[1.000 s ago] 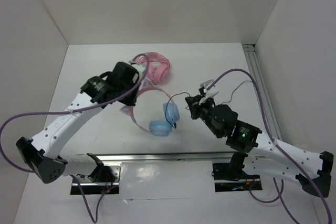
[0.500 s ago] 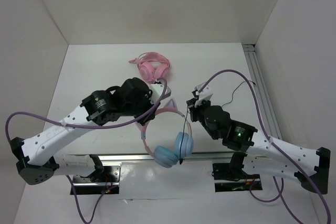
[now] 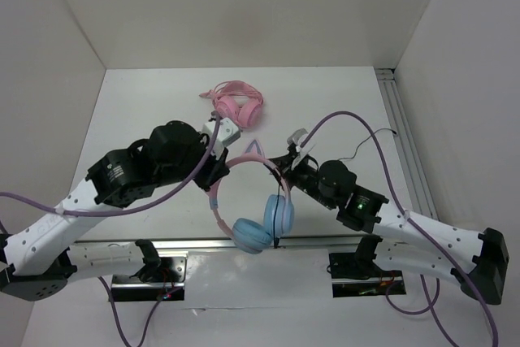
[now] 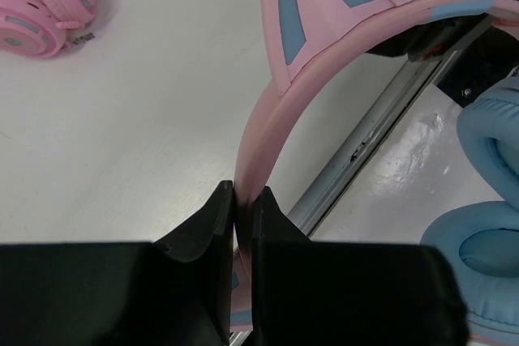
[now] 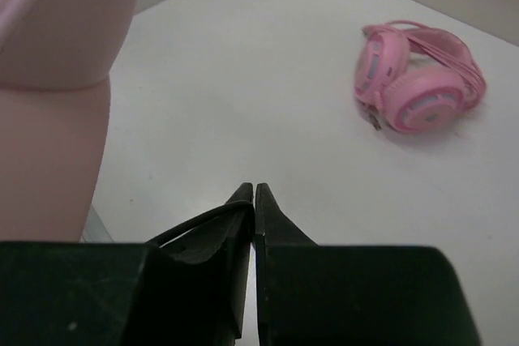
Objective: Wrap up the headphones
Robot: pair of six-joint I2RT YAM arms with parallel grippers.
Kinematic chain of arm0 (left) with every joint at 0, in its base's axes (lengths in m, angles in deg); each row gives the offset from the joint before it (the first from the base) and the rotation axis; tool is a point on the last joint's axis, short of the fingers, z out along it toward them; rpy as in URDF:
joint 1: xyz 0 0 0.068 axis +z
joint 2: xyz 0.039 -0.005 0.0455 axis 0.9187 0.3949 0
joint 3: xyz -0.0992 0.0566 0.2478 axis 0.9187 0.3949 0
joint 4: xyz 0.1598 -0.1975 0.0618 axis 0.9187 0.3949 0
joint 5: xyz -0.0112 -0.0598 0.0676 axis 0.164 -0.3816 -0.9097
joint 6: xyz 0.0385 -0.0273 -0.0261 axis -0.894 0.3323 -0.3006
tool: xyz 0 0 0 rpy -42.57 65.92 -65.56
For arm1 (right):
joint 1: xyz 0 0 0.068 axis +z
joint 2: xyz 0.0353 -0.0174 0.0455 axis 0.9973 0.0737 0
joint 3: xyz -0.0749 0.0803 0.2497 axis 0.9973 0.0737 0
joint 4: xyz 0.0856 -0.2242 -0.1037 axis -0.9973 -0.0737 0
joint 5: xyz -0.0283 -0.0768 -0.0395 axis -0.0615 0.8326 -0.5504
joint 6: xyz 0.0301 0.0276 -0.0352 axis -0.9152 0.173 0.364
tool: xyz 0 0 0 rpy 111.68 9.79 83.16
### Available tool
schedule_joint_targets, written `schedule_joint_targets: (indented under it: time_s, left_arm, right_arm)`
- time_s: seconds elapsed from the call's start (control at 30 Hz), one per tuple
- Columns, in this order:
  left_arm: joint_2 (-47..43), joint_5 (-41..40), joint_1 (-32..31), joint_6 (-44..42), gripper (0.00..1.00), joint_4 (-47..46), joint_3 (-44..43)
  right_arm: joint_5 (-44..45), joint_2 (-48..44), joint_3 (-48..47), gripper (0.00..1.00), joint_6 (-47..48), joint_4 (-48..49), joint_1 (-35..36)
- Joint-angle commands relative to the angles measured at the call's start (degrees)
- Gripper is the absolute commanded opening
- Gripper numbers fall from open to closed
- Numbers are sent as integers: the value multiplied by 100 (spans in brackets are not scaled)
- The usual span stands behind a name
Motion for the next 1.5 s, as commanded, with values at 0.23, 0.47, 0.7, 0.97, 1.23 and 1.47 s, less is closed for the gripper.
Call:
schedule_joint_targets:
  time_s: [0.23, 0.47, 0.7, 0.97, 1.23, 1.47]
  left_arm:
    - [-533, -620, -162, 1216, 0, -1611, -347]
    - [-709, -1417, -162, 1909, 0, -1663, -532]
    - [-825, -3550, -162, 2963, 0, -1624, -838]
    - [388, -4243, 584, 4012, 0, -451, -1937]
    - [1303, -2723, 2937, 3422, 0, -741, -2159]
    - [1777, -2825, 3820, 3282, 0, -926, -1947]
  right_arm:
    - [-2490, 2073, 270, 53, -464, 3280, -788]
    - [-2955, 3586, -364, 53, -964, 4280, -1068]
    - [-3404, 4658, -364, 40, -1536, 5161, -867]
    - [-2263, 4704, -145, 0, -1229, 4661, 177]
    - [-848, 3738, 366, 0, -755, 3522, 1057]
    - [-144, 2972, -257, 0, -52, 1955, 2024]
